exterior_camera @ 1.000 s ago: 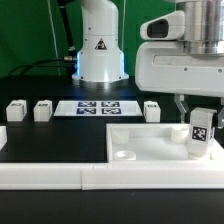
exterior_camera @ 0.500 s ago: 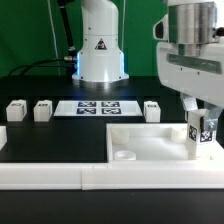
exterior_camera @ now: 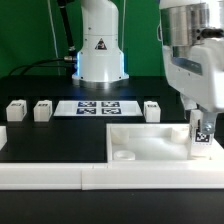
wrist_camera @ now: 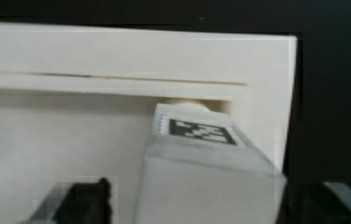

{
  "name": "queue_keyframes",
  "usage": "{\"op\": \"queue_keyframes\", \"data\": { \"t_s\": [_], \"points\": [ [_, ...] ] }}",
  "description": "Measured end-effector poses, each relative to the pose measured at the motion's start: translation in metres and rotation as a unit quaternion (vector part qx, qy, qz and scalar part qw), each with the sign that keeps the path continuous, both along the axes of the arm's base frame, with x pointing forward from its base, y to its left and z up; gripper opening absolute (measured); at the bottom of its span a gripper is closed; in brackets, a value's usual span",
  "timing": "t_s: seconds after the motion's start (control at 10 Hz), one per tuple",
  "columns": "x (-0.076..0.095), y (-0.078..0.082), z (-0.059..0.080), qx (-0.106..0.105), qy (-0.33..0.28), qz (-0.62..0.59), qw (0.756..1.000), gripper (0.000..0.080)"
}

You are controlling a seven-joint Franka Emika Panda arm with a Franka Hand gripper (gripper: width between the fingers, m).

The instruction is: Assemble square table

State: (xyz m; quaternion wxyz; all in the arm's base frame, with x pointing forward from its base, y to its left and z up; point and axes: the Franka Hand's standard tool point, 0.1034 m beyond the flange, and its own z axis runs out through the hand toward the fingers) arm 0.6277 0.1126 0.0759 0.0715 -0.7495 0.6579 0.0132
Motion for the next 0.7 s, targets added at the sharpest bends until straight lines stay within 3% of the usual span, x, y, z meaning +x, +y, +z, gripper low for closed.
{"op": "queue_keyframes", "data": {
  "t_s": [0.1, 0.2, 0.5, 0.6, 0.7],
  "points": [
    [0.0011, 0.0001, 0.0006, -0.007, -0.014, 0.085, 0.996, 0.0604],
    [0.0024, 0.0010, 0.0012, -0.014, -0.027, 0.164, 0.986, 0.0635],
    [0.0023, -0.0003, 0.0005, -0.027, -0.044, 0.300, 0.952, 0.0649],
    [0.0024, -0.0010, 0.0006, -0.037, -0.048, 0.358, 0.932, 0.0649],
    [0.0029, -0.0011, 0.0011, -0.053, -0.052, 0.442, 0.894, 0.0649]
  ]
}}
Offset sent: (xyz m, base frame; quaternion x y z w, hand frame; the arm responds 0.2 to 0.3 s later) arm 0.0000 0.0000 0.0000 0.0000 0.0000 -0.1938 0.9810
